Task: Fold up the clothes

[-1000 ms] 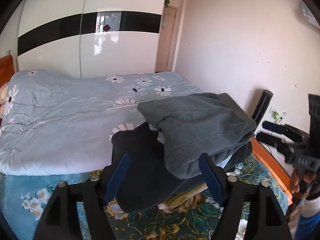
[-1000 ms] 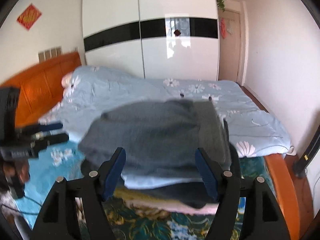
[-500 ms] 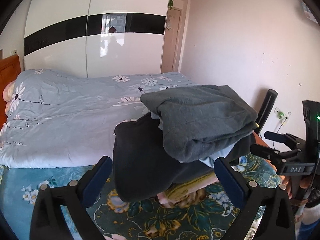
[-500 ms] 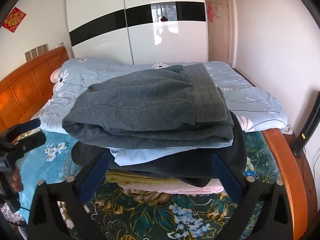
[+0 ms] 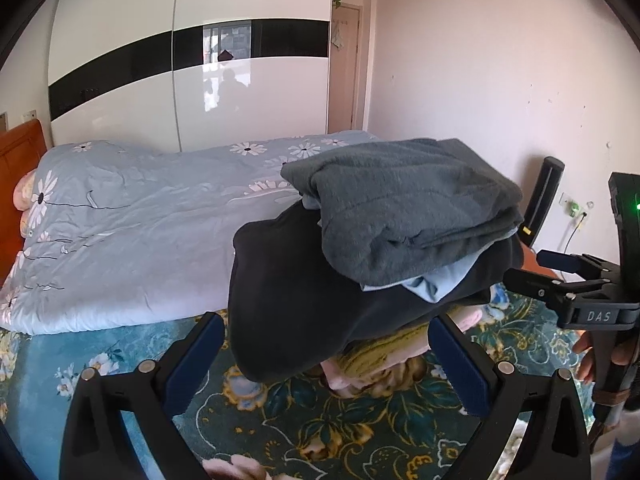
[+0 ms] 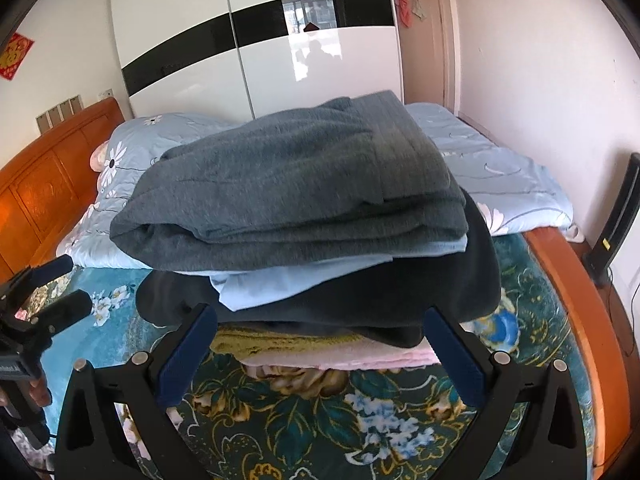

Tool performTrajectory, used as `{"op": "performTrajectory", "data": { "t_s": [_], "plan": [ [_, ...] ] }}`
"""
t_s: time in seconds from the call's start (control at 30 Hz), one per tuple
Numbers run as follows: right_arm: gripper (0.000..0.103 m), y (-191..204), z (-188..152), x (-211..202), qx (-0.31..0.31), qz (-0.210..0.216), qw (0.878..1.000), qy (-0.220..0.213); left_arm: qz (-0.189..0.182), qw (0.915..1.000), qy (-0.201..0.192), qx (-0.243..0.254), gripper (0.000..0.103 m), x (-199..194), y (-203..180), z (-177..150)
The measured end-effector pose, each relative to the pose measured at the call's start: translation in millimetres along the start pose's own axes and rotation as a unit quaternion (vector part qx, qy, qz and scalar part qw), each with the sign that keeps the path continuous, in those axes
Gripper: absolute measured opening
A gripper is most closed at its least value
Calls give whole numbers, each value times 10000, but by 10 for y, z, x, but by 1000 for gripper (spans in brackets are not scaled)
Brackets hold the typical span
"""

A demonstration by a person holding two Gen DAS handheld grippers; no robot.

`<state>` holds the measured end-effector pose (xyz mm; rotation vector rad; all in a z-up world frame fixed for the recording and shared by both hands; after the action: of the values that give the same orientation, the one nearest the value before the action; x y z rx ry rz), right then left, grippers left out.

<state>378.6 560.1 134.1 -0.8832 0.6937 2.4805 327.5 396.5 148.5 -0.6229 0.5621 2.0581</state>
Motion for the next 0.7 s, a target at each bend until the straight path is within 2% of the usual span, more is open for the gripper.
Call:
{"op": "performTrajectory", "data": {
  "t_s": [0.17,0.7],
  "plan": [
    [103,-76,-23,10,103,-126,9999,29,22,9999,132,-1,103,75,-12,-82],
    [103,-76,-77,31,120,-90,9998,148,-22,9995,296,60,103,158,-66,-155]
  ]
}}
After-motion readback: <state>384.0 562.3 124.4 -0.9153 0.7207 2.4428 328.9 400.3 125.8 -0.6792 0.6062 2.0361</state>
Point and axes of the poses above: each gripper's, at about its wrist camera, not at the fingertips, and x roughly the way its jaws point, y to its left, z to its top, the point moved 10 cm from there along x, roughly the way its jaws point, and after that the axes turned 15 degrees about x, right-handed, at the moved point
